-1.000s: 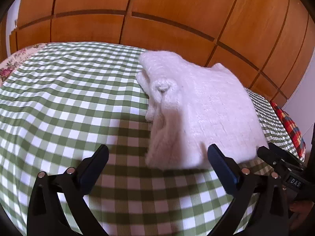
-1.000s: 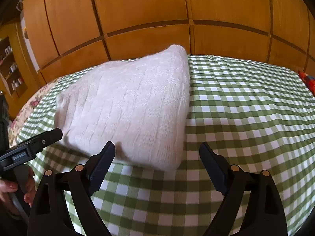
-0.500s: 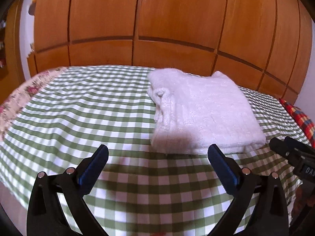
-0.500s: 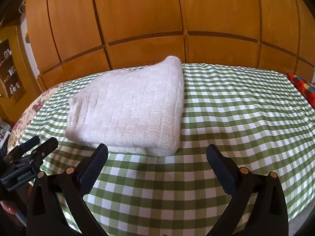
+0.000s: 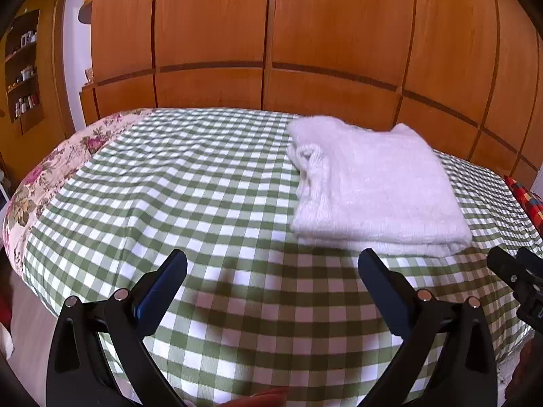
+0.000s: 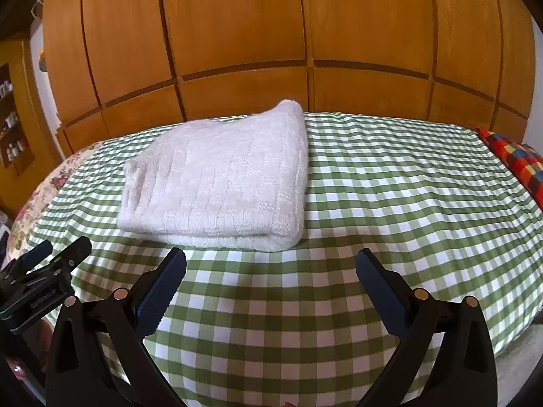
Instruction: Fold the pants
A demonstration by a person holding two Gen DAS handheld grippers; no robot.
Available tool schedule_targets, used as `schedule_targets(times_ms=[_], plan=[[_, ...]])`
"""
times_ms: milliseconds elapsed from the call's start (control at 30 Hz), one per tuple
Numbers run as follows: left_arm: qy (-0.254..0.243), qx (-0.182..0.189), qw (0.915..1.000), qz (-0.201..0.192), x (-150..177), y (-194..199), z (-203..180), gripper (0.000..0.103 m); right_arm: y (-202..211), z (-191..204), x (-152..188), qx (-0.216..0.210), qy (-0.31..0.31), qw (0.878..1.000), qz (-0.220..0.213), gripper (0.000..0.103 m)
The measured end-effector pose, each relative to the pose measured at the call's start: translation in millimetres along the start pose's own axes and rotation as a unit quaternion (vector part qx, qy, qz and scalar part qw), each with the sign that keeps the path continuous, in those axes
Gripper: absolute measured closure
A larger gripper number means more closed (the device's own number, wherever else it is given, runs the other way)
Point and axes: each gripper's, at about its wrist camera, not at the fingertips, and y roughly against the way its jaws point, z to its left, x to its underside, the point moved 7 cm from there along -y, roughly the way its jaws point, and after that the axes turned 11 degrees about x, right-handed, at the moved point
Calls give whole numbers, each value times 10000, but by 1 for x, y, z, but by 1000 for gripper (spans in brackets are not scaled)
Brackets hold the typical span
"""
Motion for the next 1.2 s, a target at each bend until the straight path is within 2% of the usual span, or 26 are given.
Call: schedule_targets(times_ms=[167,500,1200], plan=[[-82,-16,9999,68,0,2,-3,2,12,-6,0,203,-7,9997,-159,4],[-307,40,9995,-23,-3,12,-17,2,25,-11,-6,339,28,9986,-398,4],[-334,-2,9994,-41,-4,13,-15,2,24,-6,-2,324,68,9988,-353,4]])
